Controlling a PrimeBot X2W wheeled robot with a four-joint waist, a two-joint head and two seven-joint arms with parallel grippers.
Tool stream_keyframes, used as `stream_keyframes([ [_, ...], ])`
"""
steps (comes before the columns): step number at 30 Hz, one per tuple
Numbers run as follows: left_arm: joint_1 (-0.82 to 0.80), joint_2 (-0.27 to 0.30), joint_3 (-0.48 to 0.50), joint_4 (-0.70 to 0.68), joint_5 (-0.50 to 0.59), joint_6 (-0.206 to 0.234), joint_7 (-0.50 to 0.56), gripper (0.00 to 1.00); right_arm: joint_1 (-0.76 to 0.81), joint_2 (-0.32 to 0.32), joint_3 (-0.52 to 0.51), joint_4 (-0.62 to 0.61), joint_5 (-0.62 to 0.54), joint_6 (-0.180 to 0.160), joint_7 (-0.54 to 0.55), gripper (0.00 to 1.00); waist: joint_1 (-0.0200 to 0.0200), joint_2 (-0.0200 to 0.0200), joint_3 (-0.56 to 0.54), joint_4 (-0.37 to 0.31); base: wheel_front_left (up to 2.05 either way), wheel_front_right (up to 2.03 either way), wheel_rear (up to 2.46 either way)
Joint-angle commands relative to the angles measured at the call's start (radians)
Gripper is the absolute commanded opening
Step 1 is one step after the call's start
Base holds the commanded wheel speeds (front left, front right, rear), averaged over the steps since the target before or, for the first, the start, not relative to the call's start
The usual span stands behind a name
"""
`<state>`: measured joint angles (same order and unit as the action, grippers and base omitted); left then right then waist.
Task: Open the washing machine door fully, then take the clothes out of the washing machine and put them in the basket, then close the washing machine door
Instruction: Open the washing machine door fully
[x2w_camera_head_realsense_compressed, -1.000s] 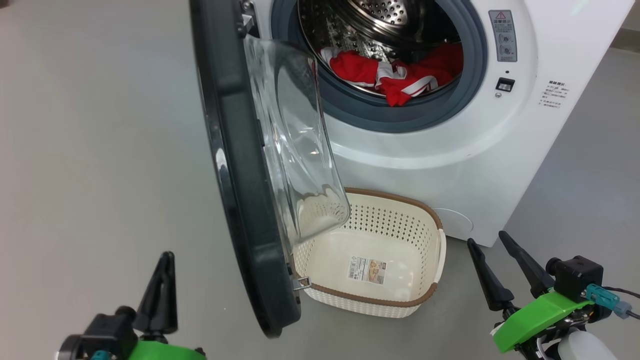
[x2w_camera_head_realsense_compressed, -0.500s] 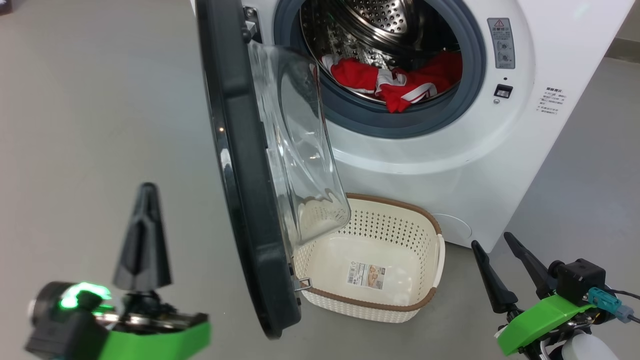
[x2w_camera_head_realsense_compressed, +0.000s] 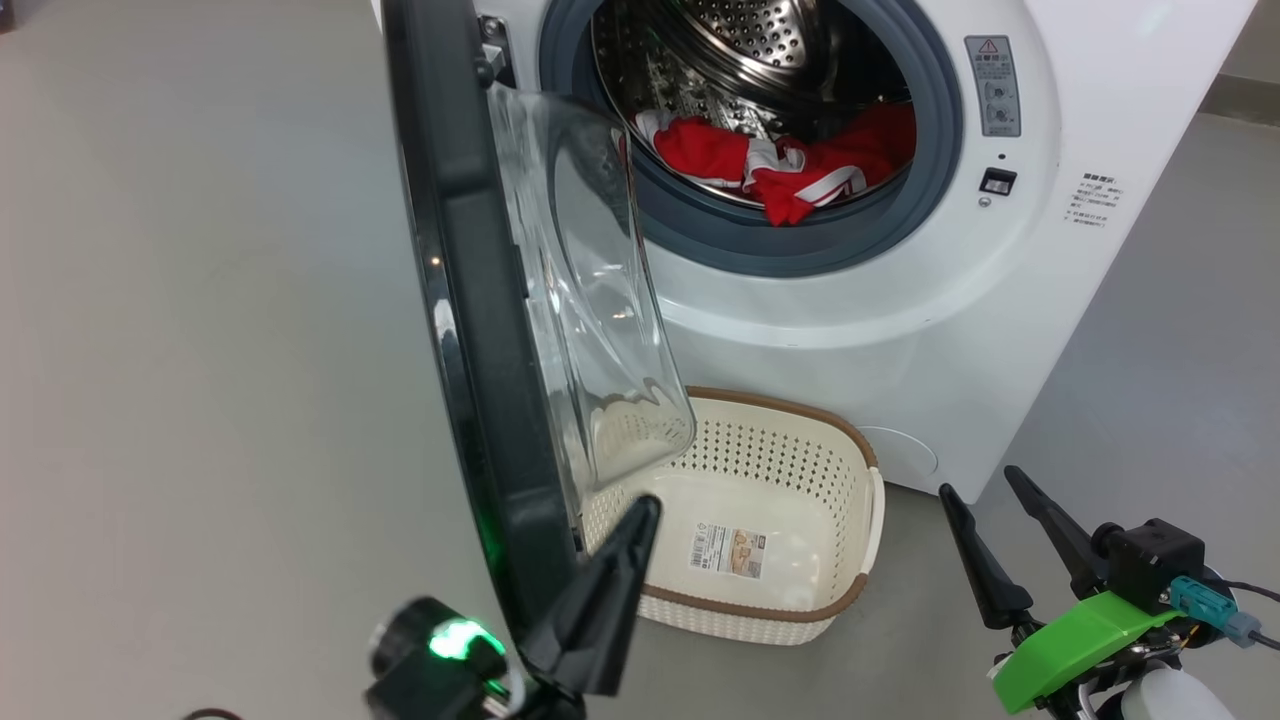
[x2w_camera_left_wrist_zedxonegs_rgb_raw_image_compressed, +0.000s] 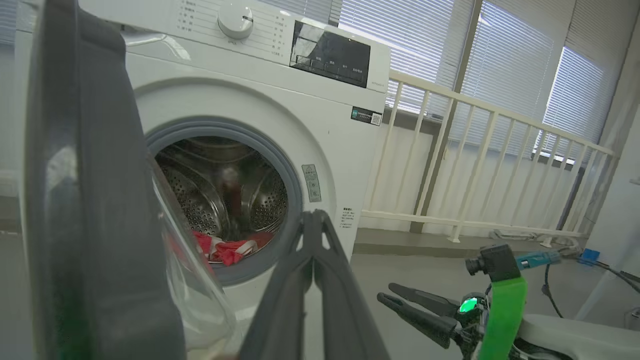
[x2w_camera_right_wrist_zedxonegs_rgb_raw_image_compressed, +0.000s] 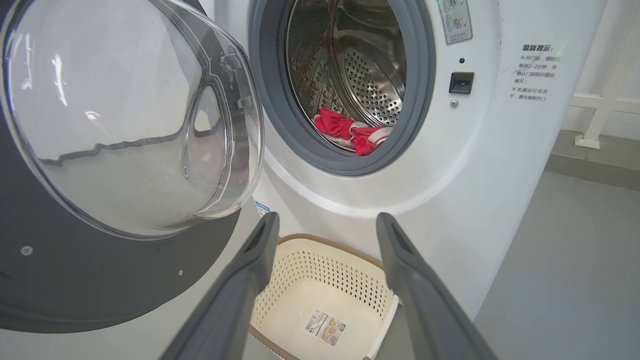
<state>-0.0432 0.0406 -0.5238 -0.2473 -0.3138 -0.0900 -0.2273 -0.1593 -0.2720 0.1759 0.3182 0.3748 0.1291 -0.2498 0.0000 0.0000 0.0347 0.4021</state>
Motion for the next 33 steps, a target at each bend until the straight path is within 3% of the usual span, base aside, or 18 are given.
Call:
stream_keyframes([
  [1,-0.008,0.010,0.014,-0.004,-0.037,-0.009,0.010,0.00,0.006,-0.007,0.015,-0.024,-0.003,0.002,-0.012,1.00,0.0000,0.0000,0.001,-0.001,0.00,0.00,0.00],
  [4,-0.005,0.010,-0.021,0.080,-0.096,-0.010,0.040,0.00,0.000,-0.010,0.019,-0.022,-0.004,0.002,-0.012,1.00,0.0000,0.0000,0.005,-0.004,0.00,0.00,0.00],
  [13,-0.019,0.010,-0.005,0.216,-0.146,0.038,0.044,0.00,-0.003,-0.013,0.025,-0.020,0.000,0.002,-0.012,1.00,0.0000,0.0000,0.008,-0.006,0.00,0.00,0.00],
  [33,-0.013,0.042,0.069,0.279,-0.177,0.100,0.024,0.00,-0.011,-0.020,0.024,-0.021,-0.009,0.002,-0.012,1.00,0.0000,0.0000,0.017,0.010,0.00,0.00,0.00],
])
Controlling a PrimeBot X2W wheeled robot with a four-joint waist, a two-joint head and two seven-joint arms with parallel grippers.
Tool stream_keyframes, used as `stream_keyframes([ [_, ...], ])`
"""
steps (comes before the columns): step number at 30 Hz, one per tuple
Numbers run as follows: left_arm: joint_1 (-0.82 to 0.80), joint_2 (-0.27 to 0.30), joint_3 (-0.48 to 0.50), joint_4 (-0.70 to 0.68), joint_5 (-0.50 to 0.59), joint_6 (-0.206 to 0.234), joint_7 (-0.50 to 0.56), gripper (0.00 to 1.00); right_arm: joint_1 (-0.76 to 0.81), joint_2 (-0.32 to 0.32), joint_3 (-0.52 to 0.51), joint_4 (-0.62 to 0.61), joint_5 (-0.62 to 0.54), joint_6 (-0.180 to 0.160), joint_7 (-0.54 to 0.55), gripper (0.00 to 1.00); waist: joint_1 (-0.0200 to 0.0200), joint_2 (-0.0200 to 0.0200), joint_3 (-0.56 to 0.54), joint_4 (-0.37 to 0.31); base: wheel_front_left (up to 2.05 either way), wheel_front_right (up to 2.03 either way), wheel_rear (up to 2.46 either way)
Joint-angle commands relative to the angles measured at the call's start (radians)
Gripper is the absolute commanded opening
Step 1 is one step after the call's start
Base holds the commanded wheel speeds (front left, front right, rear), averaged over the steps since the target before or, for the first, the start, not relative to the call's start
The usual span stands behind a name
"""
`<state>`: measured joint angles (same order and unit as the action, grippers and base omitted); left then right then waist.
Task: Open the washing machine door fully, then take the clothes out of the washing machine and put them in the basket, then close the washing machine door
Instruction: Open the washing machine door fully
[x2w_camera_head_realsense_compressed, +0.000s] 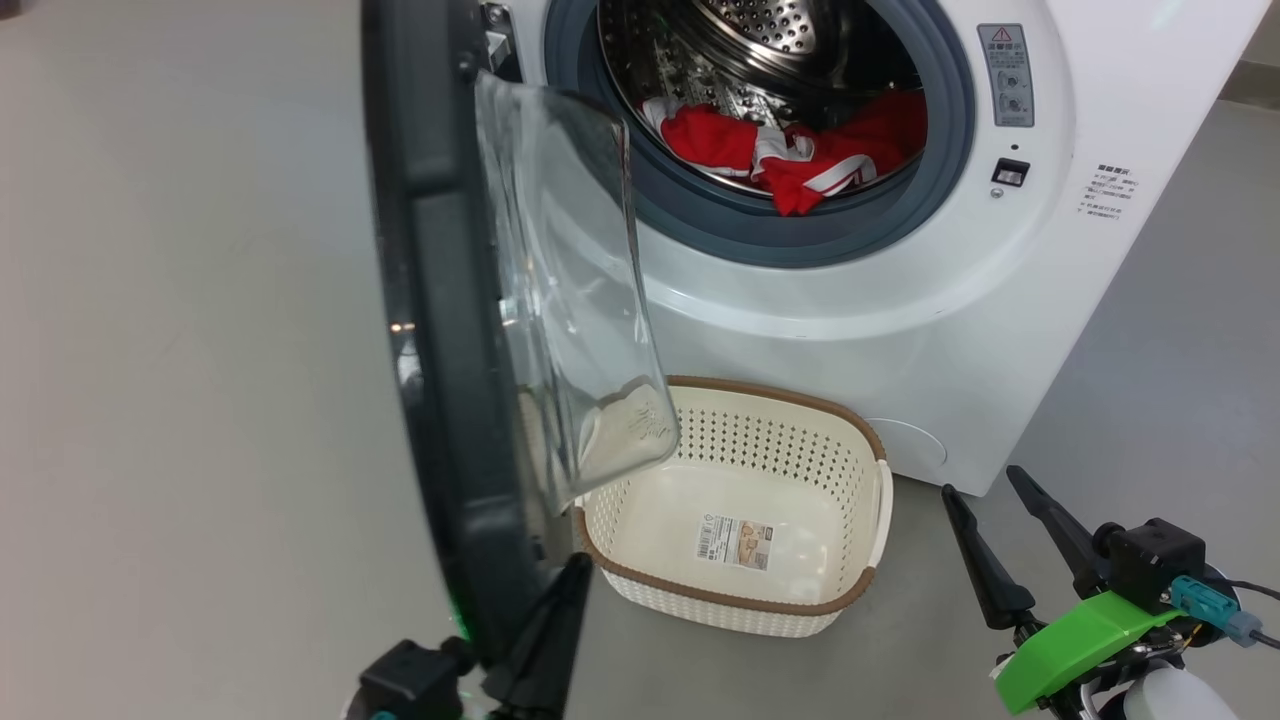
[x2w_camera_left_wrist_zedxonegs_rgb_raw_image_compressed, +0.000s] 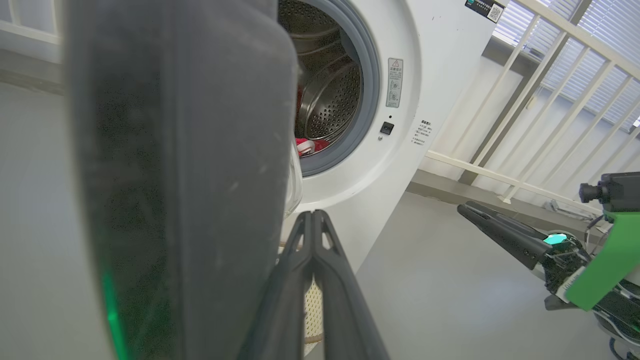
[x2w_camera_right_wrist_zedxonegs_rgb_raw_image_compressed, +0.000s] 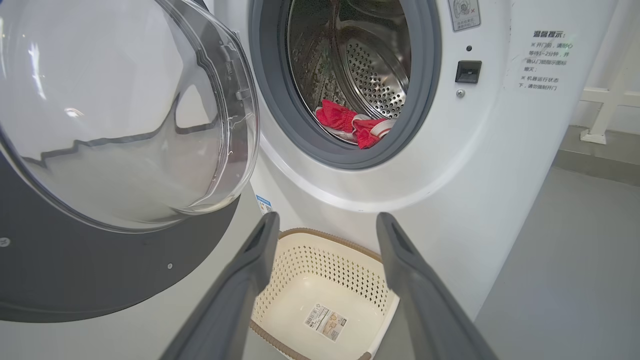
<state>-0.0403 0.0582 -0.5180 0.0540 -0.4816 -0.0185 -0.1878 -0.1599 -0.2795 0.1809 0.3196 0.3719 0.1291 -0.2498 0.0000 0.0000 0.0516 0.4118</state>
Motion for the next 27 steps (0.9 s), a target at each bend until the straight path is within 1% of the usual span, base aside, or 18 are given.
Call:
stream_keyframes([
  [1,-0.012,0.029,0.070,-0.026,-0.010,0.035,-0.017,0.00,-0.010,-0.012,0.019,-0.022,-0.006,0.002,-0.012,1.00,0.0000,0.0000,0.001,0.002,0.00,0.00,0.00],
  [8,0.017,0.064,0.128,-0.064,-0.014,0.078,-0.027,0.00,-0.016,-0.016,0.018,-0.023,-0.011,0.002,-0.012,1.00,0.0000,0.0000,0.009,0.014,0.00,0.00,0.00],
  [9,0.017,0.064,0.128,-0.064,-0.014,0.078,-0.027,0.00,-0.016,-0.016,0.018,-0.023,-0.011,0.002,-0.012,1.00,0.0000,0.0000,0.009,0.014,0.00,0.00,0.00],
  [10,0.023,0.074,0.150,-0.069,-0.019,0.088,-0.030,0.00,-0.019,-0.016,0.019,-0.024,-0.012,0.002,-0.012,1.00,0.0000,0.0000,0.013,0.018,0.00,0.00,0.00],
  [14,0.028,0.090,0.184,-0.070,-0.026,0.103,-0.036,0.00,-0.022,-0.019,0.022,-0.025,-0.013,0.002,-0.012,1.00,0.0000,0.0000,0.017,0.023,0.00,0.00,0.00],
  [23,-0.005,0.156,0.304,-0.039,-0.027,0.140,-0.055,0.00,-0.030,-0.022,0.029,-0.026,-0.016,0.002,-0.012,1.00,0.0000,0.0000,0.030,0.031,0.00,0.00,0.00],
  [27,-0.033,0.179,0.357,-0.011,-0.034,0.143,-0.063,0.00,-0.036,-0.023,0.032,-0.027,-0.017,0.002,-0.012,1.00,0.0000,0.0000,0.038,0.030,0.00,0.00,0.00],
])
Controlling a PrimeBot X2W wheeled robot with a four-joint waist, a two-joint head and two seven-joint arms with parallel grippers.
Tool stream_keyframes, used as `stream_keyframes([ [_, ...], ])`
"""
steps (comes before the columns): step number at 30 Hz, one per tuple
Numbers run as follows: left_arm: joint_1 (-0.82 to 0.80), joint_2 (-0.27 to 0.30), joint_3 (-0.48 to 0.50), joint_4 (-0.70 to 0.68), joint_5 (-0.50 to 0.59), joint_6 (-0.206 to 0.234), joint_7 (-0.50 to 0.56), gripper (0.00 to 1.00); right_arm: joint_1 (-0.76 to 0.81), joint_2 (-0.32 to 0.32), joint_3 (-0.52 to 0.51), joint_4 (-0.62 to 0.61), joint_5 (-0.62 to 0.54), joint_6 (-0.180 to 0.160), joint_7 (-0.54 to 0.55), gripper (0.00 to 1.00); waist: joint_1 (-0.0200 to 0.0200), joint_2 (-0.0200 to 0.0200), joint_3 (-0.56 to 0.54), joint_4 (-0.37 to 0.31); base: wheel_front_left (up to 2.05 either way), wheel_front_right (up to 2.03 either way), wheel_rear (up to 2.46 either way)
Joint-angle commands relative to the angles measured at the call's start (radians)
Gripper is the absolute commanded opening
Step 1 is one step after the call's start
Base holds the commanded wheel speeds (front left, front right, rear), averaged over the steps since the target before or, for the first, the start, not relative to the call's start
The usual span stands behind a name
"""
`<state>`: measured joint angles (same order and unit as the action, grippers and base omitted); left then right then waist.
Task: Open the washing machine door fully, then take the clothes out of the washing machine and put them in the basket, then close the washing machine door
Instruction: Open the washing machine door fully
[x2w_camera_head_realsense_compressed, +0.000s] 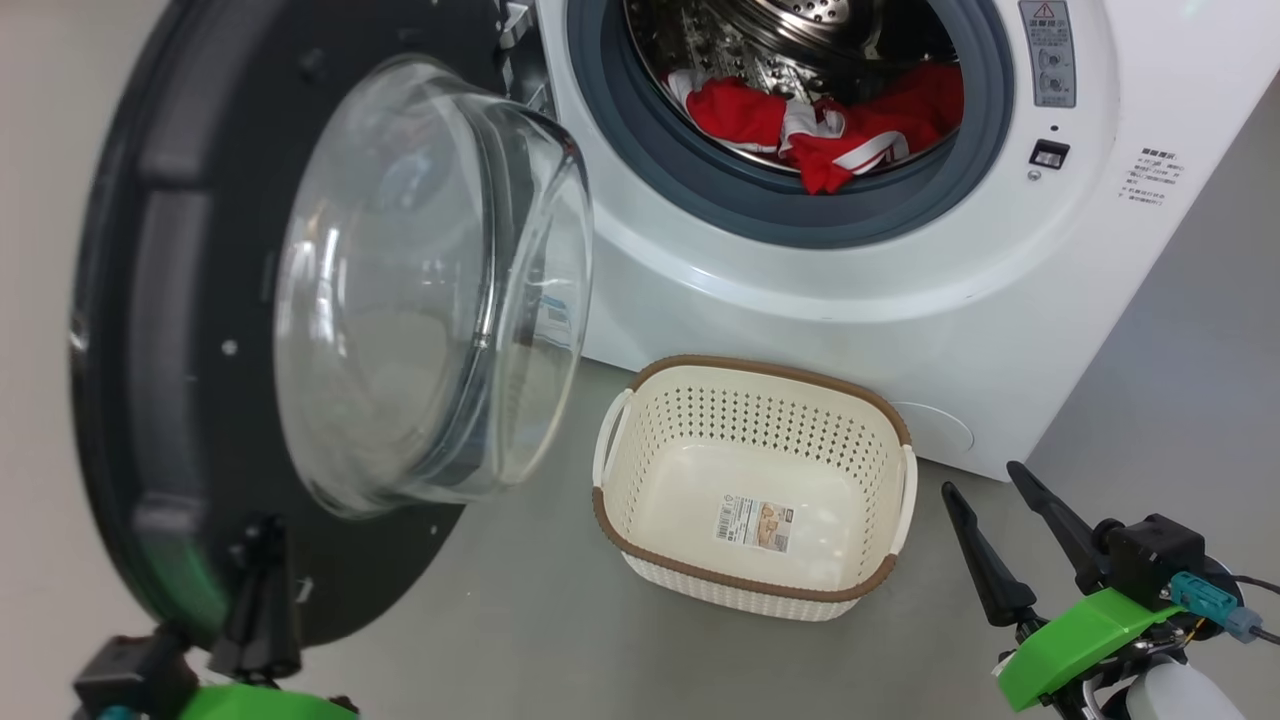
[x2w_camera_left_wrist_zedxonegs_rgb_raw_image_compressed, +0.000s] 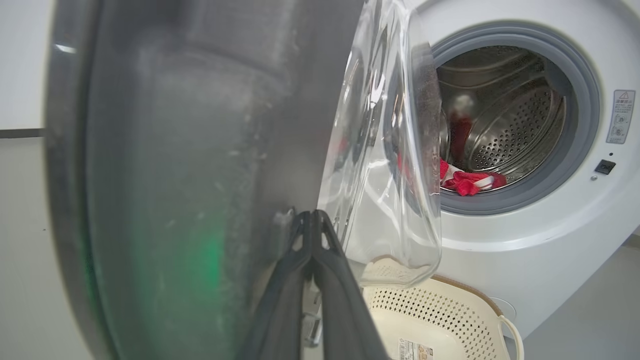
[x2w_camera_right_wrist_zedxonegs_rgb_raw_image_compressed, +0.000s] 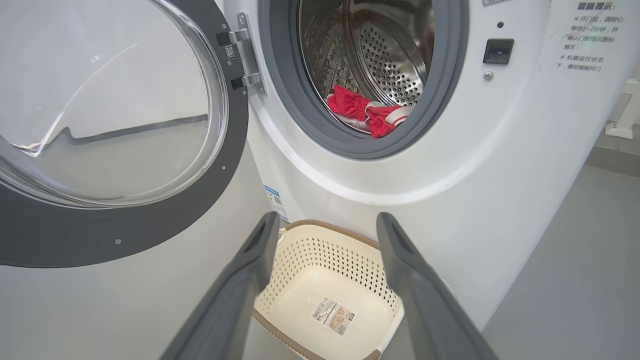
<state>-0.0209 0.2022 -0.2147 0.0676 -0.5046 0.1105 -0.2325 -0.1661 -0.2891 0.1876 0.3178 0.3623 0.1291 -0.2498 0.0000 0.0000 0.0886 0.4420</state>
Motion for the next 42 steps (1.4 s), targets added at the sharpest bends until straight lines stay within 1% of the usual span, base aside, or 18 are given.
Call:
stream_keyframes([
  [1,-0.061,0.039,0.064,-0.017,-0.014,0.011,-0.020,0.00,-0.032,-0.014,0.025,-0.025,-0.007,0.002,-0.012,1.00,0.0000,0.0000,0.004,0.000,0.00,0.00,0.00],
  [9,-0.138,0.095,0.158,0.111,-0.014,-0.014,-0.027,0.00,-0.049,-0.015,0.033,-0.025,-0.010,0.002,-0.012,1.00,0.0000,0.0000,0.024,-0.017,0.00,0.00,0.00],
  [13,-0.178,0.114,0.207,0.176,-0.006,-0.025,-0.029,0.00,-0.056,-0.017,0.039,-0.024,-0.010,0.002,-0.012,1.00,0.0000,0.0000,0.033,-0.027,0.00,0.00,0.00],
  [18,-0.224,0.125,0.277,0.239,0.022,-0.045,-0.029,0.00,-0.065,-0.021,0.046,-0.022,-0.009,0.002,-0.012,1.00,0.0000,0.0000,0.047,-0.040,0.00,0.00,0.00],
  [20,-0.243,0.130,0.298,0.260,0.049,-0.052,-0.029,0.00,-0.071,-0.024,0.049,-0.022,-0.009,0.002,-0.012,1.00,0.0000,0.0000,0.055,-0.045,0.00,0.00,0.00],
  [26,-0.311,0.126,0.364,0.334,0.104,-0.074,-0.029,0.00,-0.088,-0.031,0.054,-0.025,-0.009,0.002,-0.012,1.00,0.0000,0.0000,0.081,-0.057,0.00,0.00,0.00],
  [29,-0.335,0.124,0.387,0.362,0.118,-0.078,-0.029,0.00,-0.095,-0.034,0.056,-0.025,-0.009,0.002,-0.012,1.00,0.0000,0.0000,0.091,-0.059,0.00,0.00,0.00],
  [34,-0.394,0.133,0.456,0.437,0.148,-0.084,-0.029,0.00,-0.113,-0.036,0.064,-0.026,-0.009,0.002,-0.012,1.00,0.0000,0.0000,0.112,-0.071,0.00,0.00,0.00],
  [36,-0.423,0.138,0.495,0.466,0.162,-0.099,-0.029,0.00,-0.125,-0.038,0.067,-0.027,-0.009,0.002,-0.012,1.00,0.0000,0.0000,0.125,-0.077,0.00,0.00,0.00],
  [42,-0.475,0.161,0.555,0.543,0.203,-0.136,-0.029,0.00,-0.141,-0.045,0.069,-0.029,-0.009,0.002,-0.012,1.00,0.0000,0.0000,0.147,-0.087,0.00,0.00,0.00],
])
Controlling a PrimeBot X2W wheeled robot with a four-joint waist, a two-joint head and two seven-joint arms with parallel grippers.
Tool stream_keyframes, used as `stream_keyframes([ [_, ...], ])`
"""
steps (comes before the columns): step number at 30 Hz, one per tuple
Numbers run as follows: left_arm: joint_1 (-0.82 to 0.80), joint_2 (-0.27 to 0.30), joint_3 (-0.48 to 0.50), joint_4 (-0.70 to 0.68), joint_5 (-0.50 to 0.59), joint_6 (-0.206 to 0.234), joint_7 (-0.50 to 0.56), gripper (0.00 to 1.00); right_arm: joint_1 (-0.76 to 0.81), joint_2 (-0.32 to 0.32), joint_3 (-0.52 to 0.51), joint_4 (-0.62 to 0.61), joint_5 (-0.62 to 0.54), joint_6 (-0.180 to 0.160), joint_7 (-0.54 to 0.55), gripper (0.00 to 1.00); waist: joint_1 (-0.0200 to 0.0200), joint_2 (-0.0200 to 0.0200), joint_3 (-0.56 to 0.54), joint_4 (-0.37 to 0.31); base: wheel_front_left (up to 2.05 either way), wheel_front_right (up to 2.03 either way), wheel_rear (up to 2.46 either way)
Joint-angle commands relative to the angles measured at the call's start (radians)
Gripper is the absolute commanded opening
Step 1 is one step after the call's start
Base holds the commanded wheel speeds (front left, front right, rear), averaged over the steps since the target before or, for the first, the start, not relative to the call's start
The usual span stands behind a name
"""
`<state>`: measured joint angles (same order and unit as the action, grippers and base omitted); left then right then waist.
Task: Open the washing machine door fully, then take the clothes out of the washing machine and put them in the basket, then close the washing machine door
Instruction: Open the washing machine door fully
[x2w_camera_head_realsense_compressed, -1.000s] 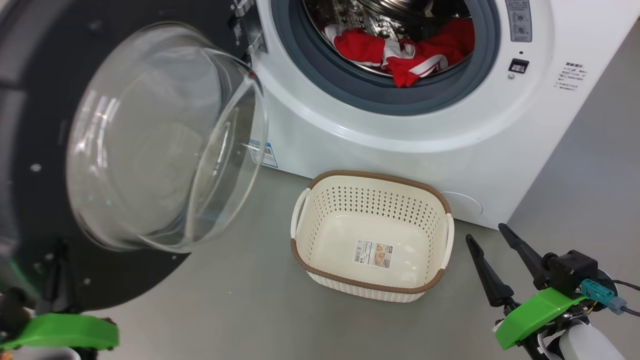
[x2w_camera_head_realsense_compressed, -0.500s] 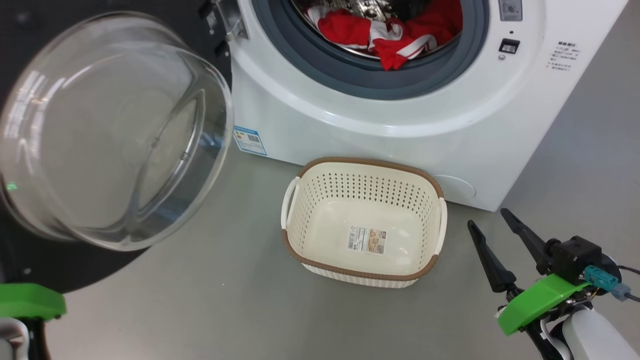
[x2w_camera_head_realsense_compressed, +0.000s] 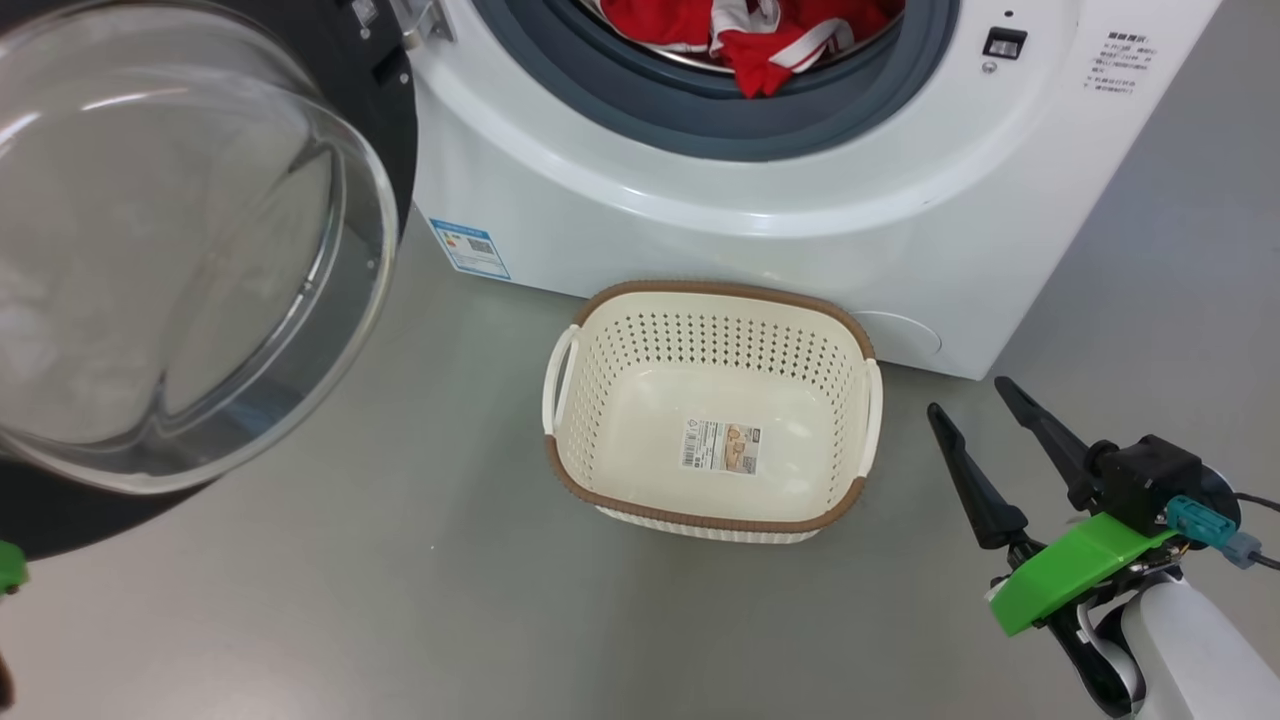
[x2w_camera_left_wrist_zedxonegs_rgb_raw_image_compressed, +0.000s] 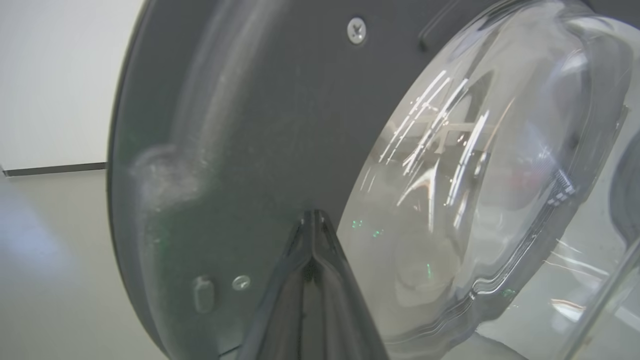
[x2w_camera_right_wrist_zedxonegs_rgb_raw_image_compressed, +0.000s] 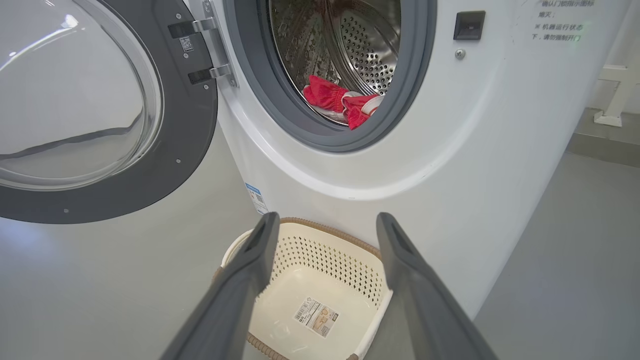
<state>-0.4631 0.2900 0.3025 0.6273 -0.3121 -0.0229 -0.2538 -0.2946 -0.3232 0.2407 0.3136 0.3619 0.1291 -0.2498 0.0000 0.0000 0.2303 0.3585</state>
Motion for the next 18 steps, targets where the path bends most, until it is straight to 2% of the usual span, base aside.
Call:
stream_keyframes([
  [1,-0.041,0.075,0.046,-0.006,0.018,-0.007,-0.008,0.00,-0.014,-0.012,0.016,-0.025,-0.009,0.002,-0.012,1.00,0.0000,0.0000,0.007,-0.004,0.00,0.00,0.00],
  [18,-0.106,0.072,0.152,0.090,0.104,-0.059,-0.008,0.00,-0.034,-0.019,0.027,-0.023,-0.005,0.002,-0.012,1.00,0.0000,0.0000,0.016,-0.023,0.00,0.00,0.00],
])
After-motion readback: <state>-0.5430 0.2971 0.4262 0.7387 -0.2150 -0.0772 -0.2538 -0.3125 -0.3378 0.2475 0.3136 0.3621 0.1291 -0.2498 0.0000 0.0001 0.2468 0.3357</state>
